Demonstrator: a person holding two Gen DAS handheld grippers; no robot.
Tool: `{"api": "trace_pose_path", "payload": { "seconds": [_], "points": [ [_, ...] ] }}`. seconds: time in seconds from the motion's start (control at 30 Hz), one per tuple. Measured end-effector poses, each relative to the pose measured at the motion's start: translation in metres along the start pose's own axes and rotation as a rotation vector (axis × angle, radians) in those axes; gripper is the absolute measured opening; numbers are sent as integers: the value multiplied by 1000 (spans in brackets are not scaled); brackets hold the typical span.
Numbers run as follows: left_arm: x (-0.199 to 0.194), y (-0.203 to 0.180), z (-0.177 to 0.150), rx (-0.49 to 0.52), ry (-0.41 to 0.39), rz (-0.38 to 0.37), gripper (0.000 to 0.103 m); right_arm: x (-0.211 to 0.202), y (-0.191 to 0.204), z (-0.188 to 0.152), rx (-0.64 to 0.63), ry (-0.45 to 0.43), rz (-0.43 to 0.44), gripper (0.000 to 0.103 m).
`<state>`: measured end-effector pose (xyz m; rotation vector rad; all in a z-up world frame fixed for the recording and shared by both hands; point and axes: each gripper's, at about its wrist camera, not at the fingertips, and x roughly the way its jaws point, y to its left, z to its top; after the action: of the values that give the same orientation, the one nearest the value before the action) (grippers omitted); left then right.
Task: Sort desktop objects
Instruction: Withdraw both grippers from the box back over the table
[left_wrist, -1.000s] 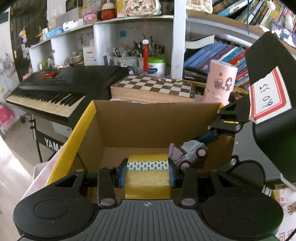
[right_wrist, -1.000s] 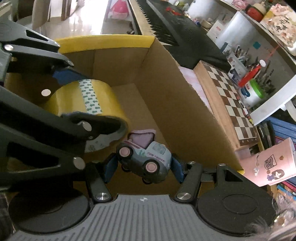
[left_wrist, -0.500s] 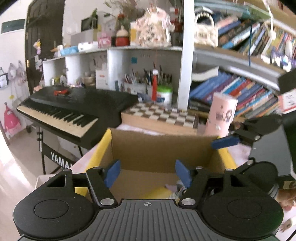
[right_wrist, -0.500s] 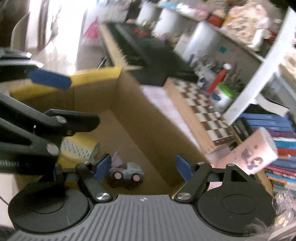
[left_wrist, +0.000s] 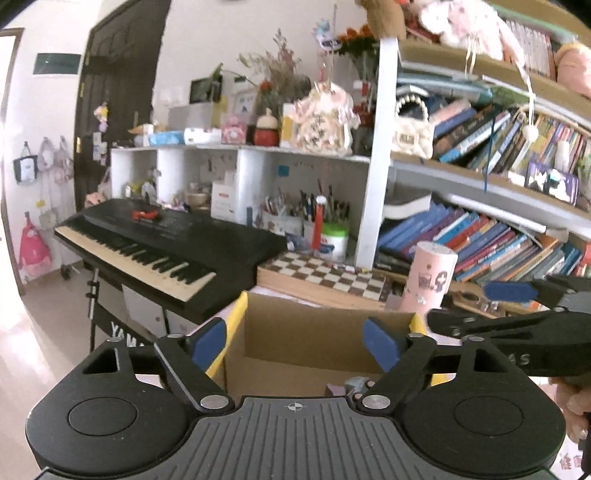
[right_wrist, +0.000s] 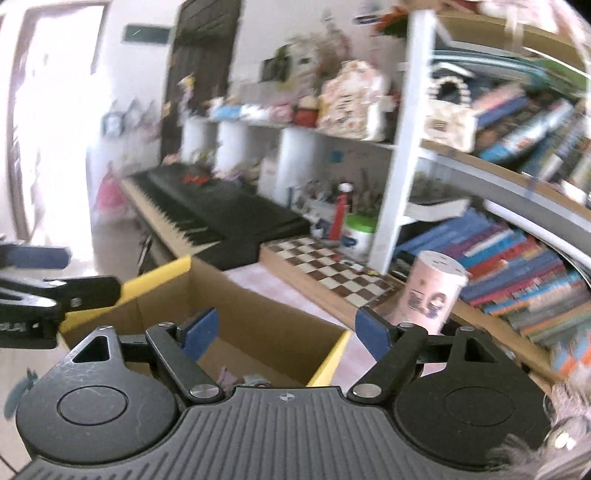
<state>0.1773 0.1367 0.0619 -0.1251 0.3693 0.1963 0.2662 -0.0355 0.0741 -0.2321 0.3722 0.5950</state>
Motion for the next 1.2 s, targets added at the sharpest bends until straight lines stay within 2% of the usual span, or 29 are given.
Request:
{"api": "trace_pose_path", "payload": {
  "seconds": [0.13, 0.27, 0.5, 0.93, 1.2],
  "points": [
    [-18, 6, -4, -16, -21, 26, 90, -24, -2, -8, 75, -41, -66, 83],
    [-32, 12, -13, -22, -25, 42, 92, -43, 0, -21, 141, -45, -143, 83],
    [-51, 21, -34, -28, 1, 62, 93, -72, 14, -50, 164, -42, -239, 85],
    [-80, 31, -66, -13, 52, 52, 93, -103, 52, -94, 222, 49, -278, 86],
    [-100, 32, -92, 17, 119, 40, 93, -124, 77, -121, 256, 115, -298, 86]
  ]
}}
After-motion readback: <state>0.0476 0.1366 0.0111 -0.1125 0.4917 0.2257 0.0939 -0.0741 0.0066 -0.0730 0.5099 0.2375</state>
